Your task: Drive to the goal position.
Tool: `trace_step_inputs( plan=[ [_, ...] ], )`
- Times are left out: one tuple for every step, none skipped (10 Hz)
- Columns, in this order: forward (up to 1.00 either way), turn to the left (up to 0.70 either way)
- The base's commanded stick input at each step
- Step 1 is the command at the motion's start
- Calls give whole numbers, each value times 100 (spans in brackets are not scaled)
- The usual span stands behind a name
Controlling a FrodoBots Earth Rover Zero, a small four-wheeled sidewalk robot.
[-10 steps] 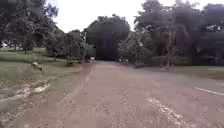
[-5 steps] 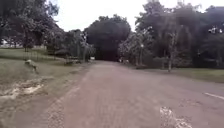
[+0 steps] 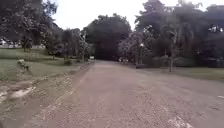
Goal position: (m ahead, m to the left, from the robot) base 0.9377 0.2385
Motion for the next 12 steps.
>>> trace_step_inputs(
  plan=[
    [70, 0],
    [70, 0],
    [70, 0],
    [70, 0],
    [70, 0],
    [70, 0],
    [70, 0],
    [70, 0],
    [70, 0],
    [70, 0],
    [70, 0],
    [70, 0]
  ],
)
